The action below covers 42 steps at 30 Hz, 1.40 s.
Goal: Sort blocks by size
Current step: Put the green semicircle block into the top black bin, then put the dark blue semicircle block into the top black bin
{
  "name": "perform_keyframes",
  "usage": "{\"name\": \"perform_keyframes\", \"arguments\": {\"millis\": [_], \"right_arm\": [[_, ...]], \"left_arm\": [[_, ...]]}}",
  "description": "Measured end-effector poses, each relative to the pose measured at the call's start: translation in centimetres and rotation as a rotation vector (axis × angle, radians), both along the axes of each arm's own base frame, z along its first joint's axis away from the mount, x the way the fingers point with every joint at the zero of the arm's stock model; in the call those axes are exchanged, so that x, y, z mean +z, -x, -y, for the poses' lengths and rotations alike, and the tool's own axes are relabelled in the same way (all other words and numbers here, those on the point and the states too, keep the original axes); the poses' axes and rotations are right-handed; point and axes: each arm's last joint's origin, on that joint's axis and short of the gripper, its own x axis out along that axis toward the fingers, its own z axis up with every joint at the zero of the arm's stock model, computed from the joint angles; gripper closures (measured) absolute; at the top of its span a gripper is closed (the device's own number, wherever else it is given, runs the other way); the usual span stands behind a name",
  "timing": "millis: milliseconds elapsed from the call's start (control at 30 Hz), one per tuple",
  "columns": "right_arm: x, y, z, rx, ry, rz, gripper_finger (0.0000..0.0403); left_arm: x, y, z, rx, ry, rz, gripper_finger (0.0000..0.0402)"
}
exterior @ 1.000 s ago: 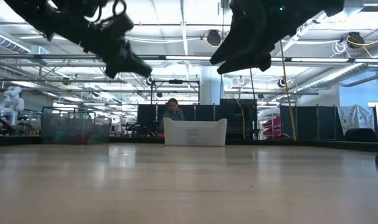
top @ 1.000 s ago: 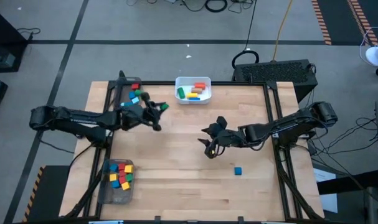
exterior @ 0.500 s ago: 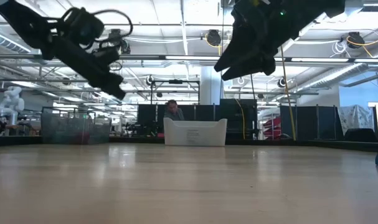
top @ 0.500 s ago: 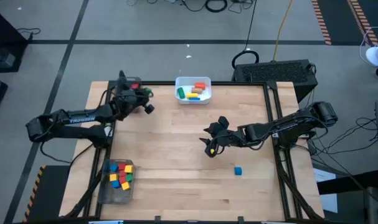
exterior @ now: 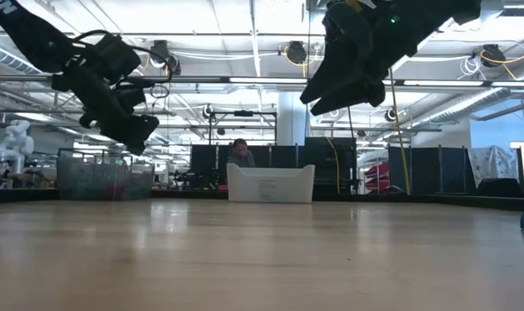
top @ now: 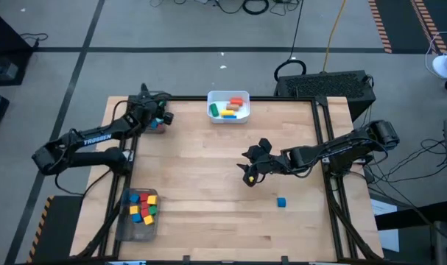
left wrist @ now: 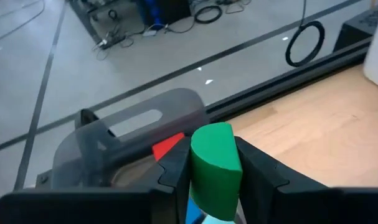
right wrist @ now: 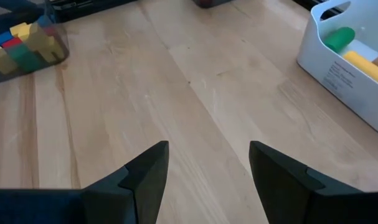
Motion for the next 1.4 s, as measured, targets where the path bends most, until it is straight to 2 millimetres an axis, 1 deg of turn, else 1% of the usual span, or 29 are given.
{"name": "perform_keyframes", "arguments": {"millis": [167,300,400,467,533,600,700,733,867,933,1100,1200,1300,1400], "right_arm": [[-0.1,0.1,0.0,-0.003,-0.003,-0.009,0.0193],[-0.2,0.1,0.0,-0.012,-0.020,-0.016,0.0193],[-0.6,0.5,0.0,-0.021,-0.030,-0.066,0.0193],[-1.1,1.0,0.0,-0.026,-0.031,-0.135,0.0193],[-1.7,1.7,-0.1,-0.003,-0.053,-0.228,0.0193],[-2.2,2.2,-0.3,0.046,-0.128,-0.309,0.0193],[-2.4,2.6,-1.0,0.129,-0.255,-0.369,0.0193],[-2.4,2.7,-1.4,0.151,-0.275,-0.376,0.0193],[-2.6,3.4,-3.1,0.207,-0.273,-0.418,0.0193],[-2.8,4.0,-3.9,0.201,-0.288,-0.454,0.0193],[-3.2,6.0,-6.1,0.087,-0.381,-0.552,0.0193],[-3.4,7.1,-7.2,-0.071,-0.478,-0.585,0.0193],[-3.5,7.9,-8.1,-0.255,-0.593,-0.575,0.0193],[-3.5,8.5,-8.8,-0.362,-0.654,-0.569,0.0193]], "left_arm": [[-0.1,0.5,-0.3,0.032,0.009,0.003,0.0268],[-0.2,0.7,-0.4,0.040,0.018,-0.003,0.0253],[-0.2,0.7,-0.5,0.041,0.019,-0.004,0.0249],[-0.2,0.6,-0.4,0.015,0.030,0.007,0.0248],[-0.2,0.4,-0.3,-0.062,0.051,0.013,0.0247],[-0.2,0.1,-0.2,-0.180,0.067,0.015,0.0247],[-0.2,-0.5,0.2,-0.355,0.099,0.046,0.0246],[-0.1,-0.8,0.4,-0.401,0.105,0.070,0.0246],[0.6,-1.9,1.0,-0.601,0.098,0.184,0.0246],[0.9,-2.4,1.4,-0.702,0.093,0.234,0.0246],[1.7,-3.7,2.7,-0.887,0.060,0.304,0.0246],[2.0,-4.4,3.5,-0.949,0.026,0.310,0.0246],[2.3,-4.9,4.1,-0.990,-0.001,0.329,0.0246],[2.6,-5.2,4.6,-1.020,-0.019,0.342,0.0246]]}}
